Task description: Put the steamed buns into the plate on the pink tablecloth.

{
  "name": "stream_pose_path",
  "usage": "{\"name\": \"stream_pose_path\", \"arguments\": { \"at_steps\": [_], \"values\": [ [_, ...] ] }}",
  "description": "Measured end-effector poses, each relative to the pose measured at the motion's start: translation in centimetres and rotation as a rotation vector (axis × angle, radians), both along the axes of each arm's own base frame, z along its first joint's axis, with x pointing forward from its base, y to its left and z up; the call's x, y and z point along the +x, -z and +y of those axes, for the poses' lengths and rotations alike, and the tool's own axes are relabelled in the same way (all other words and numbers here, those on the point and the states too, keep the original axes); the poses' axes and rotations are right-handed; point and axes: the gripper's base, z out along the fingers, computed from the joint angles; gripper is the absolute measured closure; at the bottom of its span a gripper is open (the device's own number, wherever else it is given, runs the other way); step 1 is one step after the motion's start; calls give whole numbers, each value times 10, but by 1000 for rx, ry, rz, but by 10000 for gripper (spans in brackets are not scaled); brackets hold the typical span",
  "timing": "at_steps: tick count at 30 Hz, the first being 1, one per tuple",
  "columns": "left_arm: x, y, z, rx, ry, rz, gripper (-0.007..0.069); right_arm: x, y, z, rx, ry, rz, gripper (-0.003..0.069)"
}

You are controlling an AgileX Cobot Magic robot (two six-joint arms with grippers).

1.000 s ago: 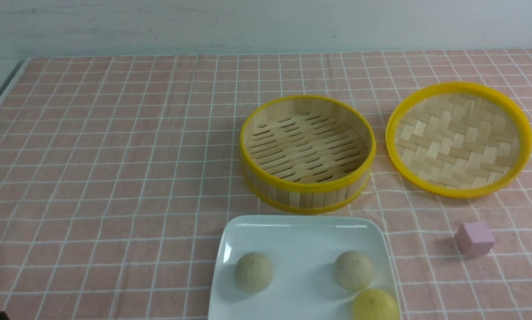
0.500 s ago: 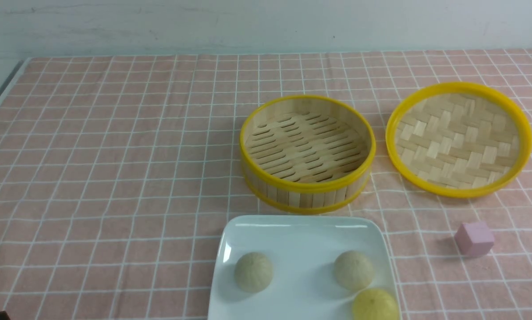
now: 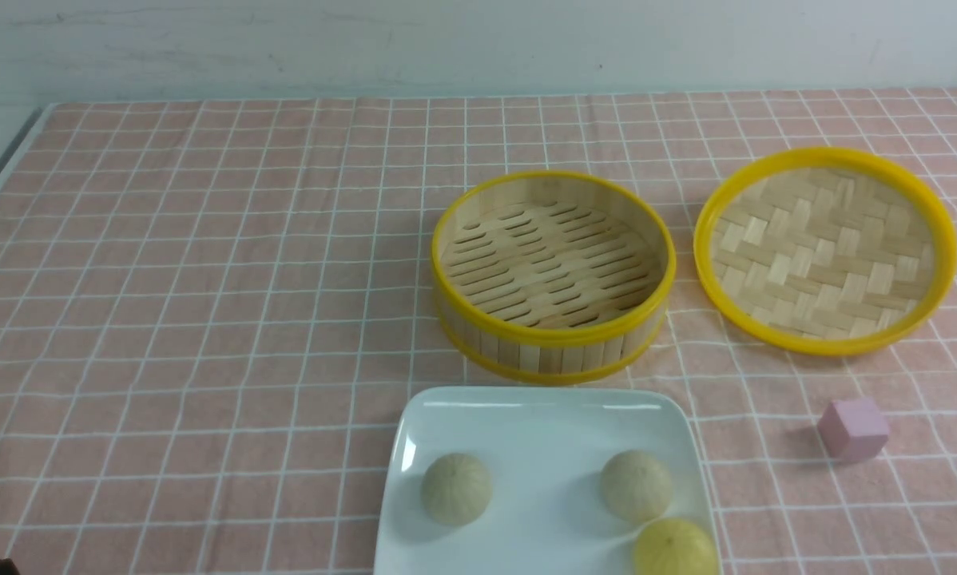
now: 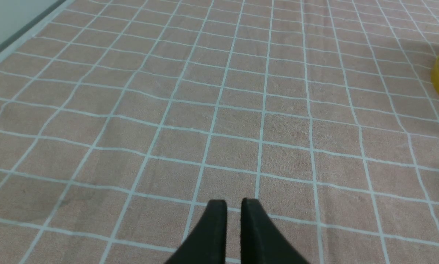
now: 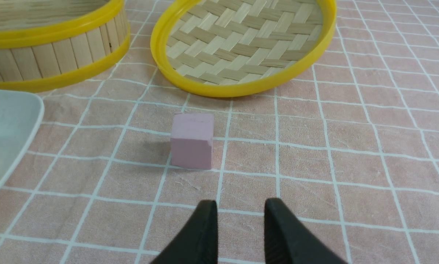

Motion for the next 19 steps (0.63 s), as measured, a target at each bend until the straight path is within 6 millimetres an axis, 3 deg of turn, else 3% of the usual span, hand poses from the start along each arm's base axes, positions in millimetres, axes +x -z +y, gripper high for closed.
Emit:
{"name": "stream_pose_path", "arguments": {
  "at_steps": [19],
  "values": [
    [0, 0, 0, 0, 0, 0, 512, 0, 0, 0, 0, 0, 0, 423]
  ]
}}
